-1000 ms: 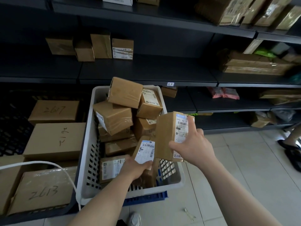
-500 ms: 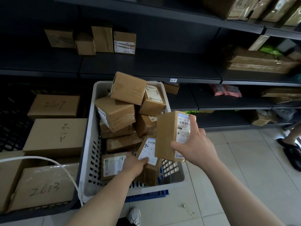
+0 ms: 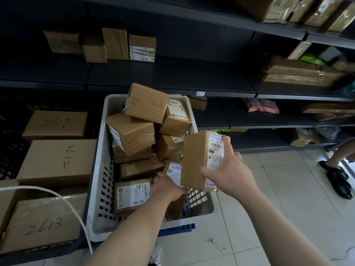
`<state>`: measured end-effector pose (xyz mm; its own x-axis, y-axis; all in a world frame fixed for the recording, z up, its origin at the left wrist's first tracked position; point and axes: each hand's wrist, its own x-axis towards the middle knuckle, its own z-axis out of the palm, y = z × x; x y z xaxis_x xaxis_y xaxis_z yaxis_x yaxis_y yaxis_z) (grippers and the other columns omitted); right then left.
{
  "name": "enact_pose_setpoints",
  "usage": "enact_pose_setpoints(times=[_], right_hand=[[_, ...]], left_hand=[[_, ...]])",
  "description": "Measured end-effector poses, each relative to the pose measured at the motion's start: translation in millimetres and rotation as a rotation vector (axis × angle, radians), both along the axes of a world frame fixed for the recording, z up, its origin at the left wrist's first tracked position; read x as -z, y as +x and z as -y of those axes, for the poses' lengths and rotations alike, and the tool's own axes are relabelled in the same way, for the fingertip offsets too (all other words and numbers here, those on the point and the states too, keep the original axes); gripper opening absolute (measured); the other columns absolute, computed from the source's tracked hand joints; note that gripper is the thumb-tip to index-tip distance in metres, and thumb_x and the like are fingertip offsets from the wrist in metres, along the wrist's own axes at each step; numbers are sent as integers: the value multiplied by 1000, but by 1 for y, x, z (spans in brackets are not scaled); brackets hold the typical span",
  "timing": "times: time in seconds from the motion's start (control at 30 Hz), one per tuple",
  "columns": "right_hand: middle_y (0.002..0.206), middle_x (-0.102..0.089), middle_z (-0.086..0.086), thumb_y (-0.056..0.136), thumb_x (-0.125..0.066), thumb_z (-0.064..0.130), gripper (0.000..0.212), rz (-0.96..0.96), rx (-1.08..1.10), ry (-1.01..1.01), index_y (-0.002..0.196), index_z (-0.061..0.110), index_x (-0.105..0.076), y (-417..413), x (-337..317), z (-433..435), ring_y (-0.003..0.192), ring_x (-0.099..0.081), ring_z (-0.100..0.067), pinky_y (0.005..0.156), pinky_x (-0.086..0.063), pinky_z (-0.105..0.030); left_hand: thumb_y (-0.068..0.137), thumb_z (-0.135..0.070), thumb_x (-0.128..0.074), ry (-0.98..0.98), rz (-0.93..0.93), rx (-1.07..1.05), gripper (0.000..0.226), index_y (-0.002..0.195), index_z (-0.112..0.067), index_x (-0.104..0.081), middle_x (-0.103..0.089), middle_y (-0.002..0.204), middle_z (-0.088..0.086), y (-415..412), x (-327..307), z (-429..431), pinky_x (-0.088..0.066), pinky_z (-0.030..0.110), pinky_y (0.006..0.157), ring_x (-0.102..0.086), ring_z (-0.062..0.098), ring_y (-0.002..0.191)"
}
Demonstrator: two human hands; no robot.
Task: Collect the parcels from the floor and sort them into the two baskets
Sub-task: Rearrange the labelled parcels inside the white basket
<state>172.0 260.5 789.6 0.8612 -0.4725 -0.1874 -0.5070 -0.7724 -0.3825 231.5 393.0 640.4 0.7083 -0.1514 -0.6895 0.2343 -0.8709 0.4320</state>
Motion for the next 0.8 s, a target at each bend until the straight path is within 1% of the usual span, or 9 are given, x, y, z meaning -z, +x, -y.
enact_pose_setpoints(times=[0.07, 0.1, 0.17, 0.23, 0.43, 0.57, 0.67, 0.73, 0.8], right_hand=[[112, -45, -2, 67, -69, 59, 103, 10, 4, 9, 144, 43, -1, -1, -1, 1, 86, -57, -20, 62, -53, -30], [112, -46, -3, 68, -68, 58, 103, 9, 6, 13, 144, 42, -1, -2, -3, 2, 86, -57, -20, 60, -51, -29], [112, -46, -3, 70, -69, 57, 102, 7, 11, 16, 144, 42, -1, -3, -6, 4, 85, -57, -20, 58, -47, -26], [111, -45, -3, 70, -69, 56, 102, 26, 11, 17, 144, 42, -1, -4, -10, 6, 84, -57, -20, 58, -48, -27], [110, -46, -3, 69, -70, 57, 101, 51, 33, 21, 145, 41, -4, -4, -13, 11, 81, -57, -18, 52, -42, -24], [112, -48, -4, 69, -69, 57, 101, 55, 44, 26, 145, 40, -5, -5, -12, 14, 84, -56, -20, 54, -41, -26], [111, -47, -3, 68, -69, 57, 101, 54, 54, 28, 145, 42, -4, -7, -12, 16, 82, -56, -20, 56, -43, -28], [110, -46, -2, 69, -68, 57, 101, 49, 56, 25, 145, 42, -3, -9, -12, 18, 81, -55, -19, 56, -44, -28], [109, -45, -2, 70, -68, 57, 100, 42, 62, 23, 145, 42, -3, -11, -13, 20, 79, -54, -19, 54, -40, -26]], left_hand=[[54, -69, -75, 42, -35, -13, 140, 152, -11, 8, -27, 150, 15, 0, 1, 3, -39, 46, 104, -36, 31, 135], [52, -72, -73, 68, -10, 4, 142, 151, -9, 6, -28, 148, 15, 0, 2, 4, -41, 44, 102, -37, 30, 134], [51, -78, -67, 103, 71, 42, 134, 148, -5, -11, -37, 137, 12, -3, 5, 5, -45, 38, 94, -42, 26, 126], [51, -81, -63, 106, 122, 30, 124, 142, -7, -23, -41, 131, 10, -8, 9, 6, -46, 36, 89, -45, 24, 119], [58, -78, -63, 71, 181, -52, 108, 135, -10, -29, -43, 128, 8, -19, 7, 6, -46, 34, 85, -49, 24, 114], [59, -75, -66, -9, 123, -186, 105, 133, -11, -27, -41, 129, 8, -25, 7, 6, -47, 35, 87, -47, 25, 117], [65, -62, -74, -12, 104, -189, 101, 134, -11, -22, -35, 131, 9, -35, 15, 8, -49, 38, 90, -46, 28, 118], [72, -52, -76, -69, -31, -234, 95, 136, -9, -21, -36, 136, 12, -33, 23, 10, -49, 38, 89, -51, 30, 118], [81, -45, -70, -97, -163, -154, 80, 140, -8, -31, -47, 139, 12, -30, 29, 11, -50, 35, 88, -57, 28, 116]])
